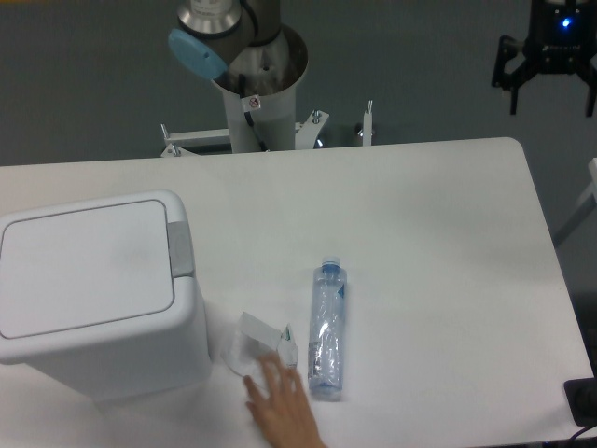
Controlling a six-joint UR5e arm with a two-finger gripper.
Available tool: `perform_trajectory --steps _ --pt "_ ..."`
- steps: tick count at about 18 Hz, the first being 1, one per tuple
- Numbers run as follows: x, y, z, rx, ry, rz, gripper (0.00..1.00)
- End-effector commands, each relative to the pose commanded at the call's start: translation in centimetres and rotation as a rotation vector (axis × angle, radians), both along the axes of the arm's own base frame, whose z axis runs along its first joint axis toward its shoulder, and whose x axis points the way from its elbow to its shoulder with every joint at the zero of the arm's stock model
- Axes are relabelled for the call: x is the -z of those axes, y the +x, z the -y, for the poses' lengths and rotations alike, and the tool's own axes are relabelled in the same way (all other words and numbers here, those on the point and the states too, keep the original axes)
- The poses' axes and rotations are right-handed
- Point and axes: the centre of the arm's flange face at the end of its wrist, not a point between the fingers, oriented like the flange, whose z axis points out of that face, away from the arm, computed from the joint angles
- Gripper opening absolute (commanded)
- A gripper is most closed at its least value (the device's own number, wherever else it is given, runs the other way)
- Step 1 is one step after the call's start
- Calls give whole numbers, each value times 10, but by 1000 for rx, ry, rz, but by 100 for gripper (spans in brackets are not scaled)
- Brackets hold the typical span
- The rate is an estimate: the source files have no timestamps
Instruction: Open the trash can
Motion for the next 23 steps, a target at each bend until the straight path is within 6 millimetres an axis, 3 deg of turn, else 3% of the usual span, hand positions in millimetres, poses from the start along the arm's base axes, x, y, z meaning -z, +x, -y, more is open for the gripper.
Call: perform_trajectory --steps 3,5,7,8,9,11,16,19,23 --pt "-2 3 -1 4 2 -3 100" --pt "-2 10 -23 32 7 -5 100" --pt "-1 17 -38 -102 58 5 100" --pt "-4 25 -60 -157 102 -2 100" --pt "-4 38 -91 -177 134 -10 100" --pt "-2 52 -111 -283 189 29 100" --pt "-1 129 -201 -438 309 185 100" --pt "2 160 -233 -505 412 369 100" --pt "0 200 -258 -504 453 501 100"
